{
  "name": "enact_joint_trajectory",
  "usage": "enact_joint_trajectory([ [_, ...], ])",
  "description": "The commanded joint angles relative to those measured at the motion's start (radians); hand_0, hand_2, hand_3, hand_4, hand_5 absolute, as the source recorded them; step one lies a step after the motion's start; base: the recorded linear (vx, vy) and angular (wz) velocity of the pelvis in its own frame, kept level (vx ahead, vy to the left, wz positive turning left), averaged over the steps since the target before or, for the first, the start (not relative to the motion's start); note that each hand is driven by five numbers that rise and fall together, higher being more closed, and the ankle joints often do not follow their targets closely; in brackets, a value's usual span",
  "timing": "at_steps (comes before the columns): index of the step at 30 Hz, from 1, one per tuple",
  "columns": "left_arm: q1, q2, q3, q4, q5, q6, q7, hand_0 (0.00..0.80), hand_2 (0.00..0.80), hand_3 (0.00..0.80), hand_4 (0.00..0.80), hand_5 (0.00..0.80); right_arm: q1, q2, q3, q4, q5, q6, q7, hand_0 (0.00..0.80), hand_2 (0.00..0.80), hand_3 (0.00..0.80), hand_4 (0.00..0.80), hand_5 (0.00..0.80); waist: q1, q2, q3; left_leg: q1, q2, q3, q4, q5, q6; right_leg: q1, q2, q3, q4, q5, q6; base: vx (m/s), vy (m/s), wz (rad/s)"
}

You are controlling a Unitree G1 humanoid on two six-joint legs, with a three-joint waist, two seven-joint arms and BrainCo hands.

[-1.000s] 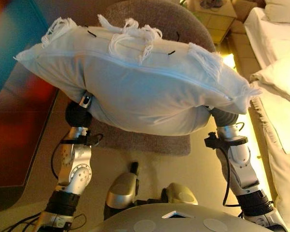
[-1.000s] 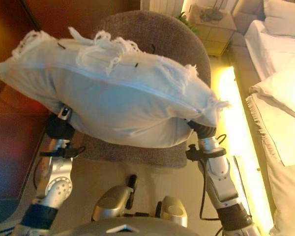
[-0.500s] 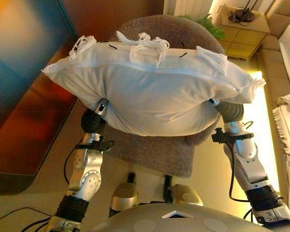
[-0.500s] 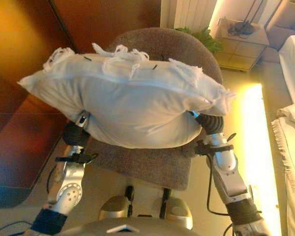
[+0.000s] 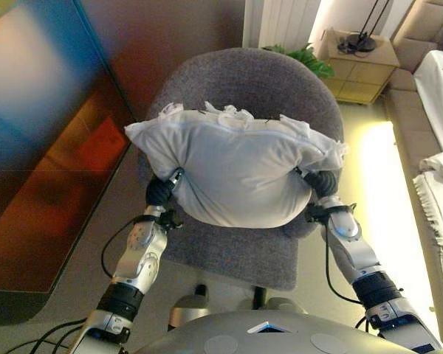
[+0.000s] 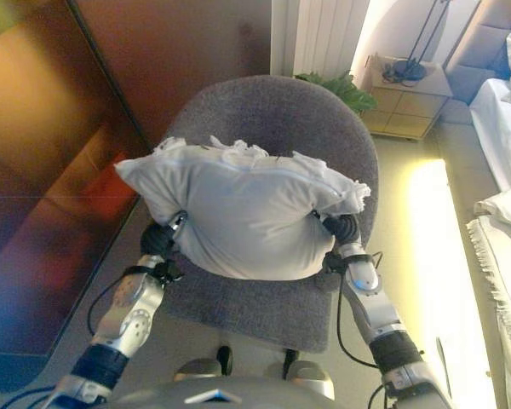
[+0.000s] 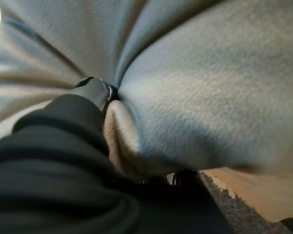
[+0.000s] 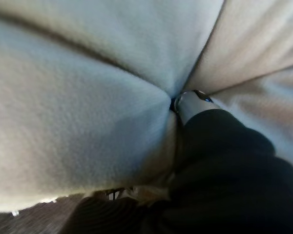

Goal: Pick up the cushion and take it to the sofa

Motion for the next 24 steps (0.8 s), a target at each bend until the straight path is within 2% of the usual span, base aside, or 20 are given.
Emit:
enact_joint_trajectory([
  [1, -0.203, -0.064, -0.088, 0.045, 0.104, -0.044, -0.021, 0.800, 0.800, 0.800, 0.800, 0.800, -0.150, 0.074, 0.050, -0.017, 0.028, -0.018, -0.030, 0.800, 0.800, 0.800, 0.800, 0.800, -0.026, -0.021, -0.055, 0.016, 0.012, 0.037, 0.000, -0.093, -0.006, 0.029, -0.072, -0.037, 0.002, -0.066, 0.079, 0.085, 0.020, 0.01],
  [7, -0.261, -0.098, -0.116, 0.175, 0.141, -0.008, -0.007, 0.800, 0.800, 0.800, 0.800, 0.800, -0.175, 0.112, 0.069, 0.073, 0.051, 0.025, -0.057, 0.800, 0.800, 0.800, 0.800, 0.800, -0.045, -0.006, -0.059, 0.035, 0.007, 0.047, 0.000, -0.098, -0.007, 0.044, -0.069, -0.028, 0.002, -0.066, 0.081, 0.058, 0.018, -0.03],
  [11, -0.314, -0.123, -0.133, 0.280, 0.153, 0.015, 0.030, 0.800, 0.800, 0.800, 0.800, 0.800, -0.239, 0.117, 0.073, 0.175, 0.107, 0.081, -0.052, 0.800, 0.800, 0.800, 0.800, 0.800, -0.050, 0.000, -0.054, 0.045, 0.001, 0.048, 0.000, -0.099, -0.008, 0.052, -0.068, -0.016, 0.002, -0.062, 0.084, 0.066, 0.013, -0.10],
  [18, -0.326, -0.163, -0.148, 0.436, 0.151, 0.120, 0.070, 0.800, 0.800, 0.800, 0.800, 0.800, -0.259, 0.158, 0.067, 0.351, 0.144, 0.172, -0.021, 0.800, 0.800, 0.800, 0.800, 0.800, -0.049, -0.008, -0.104, 0.108, -0.007, 0.053, 0.000, -0.111, -0.010, 0.118, -0.064, -0.019, 0.002, -0.066, 0.093, 0.207, -0.004, -0.06],
  [24, -0.315, -0.181, -0.157, 0.502, 0.165, 0.219, 0.097, 0.800, 0.800, 0.800, 0.800, 0.800, -0.258, 0.160, 0.069, 0.498, 0.125, 0.319, 0.065, 0.800, 0.800, 0.800, 0.800, 0.800, -0.041, -0.016, -0.151, 0.147, -0.012, 0.053, 0.000, -0.118, -0.013, 0.162, -0.062, -0.036, 0.002, -0.074, 0.098, 0.180, 0.011, 0.03],
])
